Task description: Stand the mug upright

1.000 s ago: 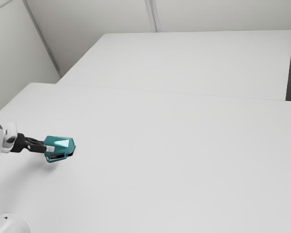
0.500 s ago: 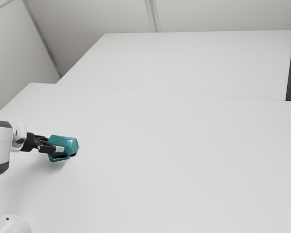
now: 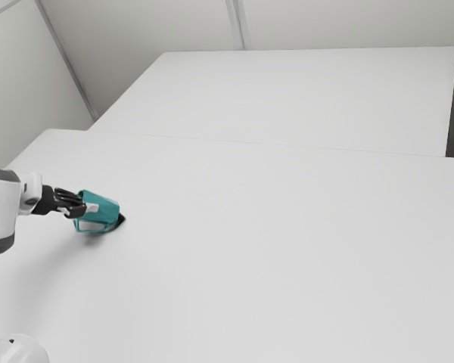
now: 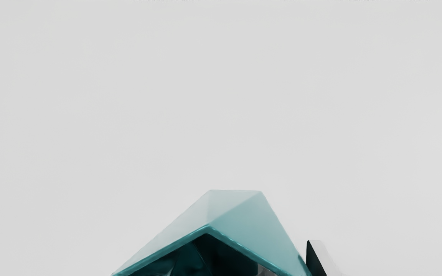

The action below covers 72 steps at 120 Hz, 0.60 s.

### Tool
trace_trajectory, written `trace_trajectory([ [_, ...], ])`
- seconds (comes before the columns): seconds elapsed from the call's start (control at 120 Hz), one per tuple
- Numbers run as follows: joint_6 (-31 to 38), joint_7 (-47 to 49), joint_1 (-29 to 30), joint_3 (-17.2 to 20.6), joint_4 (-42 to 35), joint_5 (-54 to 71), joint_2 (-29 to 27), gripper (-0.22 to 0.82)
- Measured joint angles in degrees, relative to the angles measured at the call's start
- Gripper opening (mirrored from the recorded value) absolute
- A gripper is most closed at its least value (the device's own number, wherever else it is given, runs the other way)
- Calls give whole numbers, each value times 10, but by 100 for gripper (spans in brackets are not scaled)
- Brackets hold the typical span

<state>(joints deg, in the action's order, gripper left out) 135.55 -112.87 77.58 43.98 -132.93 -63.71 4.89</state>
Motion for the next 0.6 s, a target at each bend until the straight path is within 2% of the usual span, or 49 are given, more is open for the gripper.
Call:
trace_trajectory([
  [0.333,15,2,-3,15,2,-2,-12,-16],
  [0.6,23,48,-63,3,3,30,-51,-18],
])
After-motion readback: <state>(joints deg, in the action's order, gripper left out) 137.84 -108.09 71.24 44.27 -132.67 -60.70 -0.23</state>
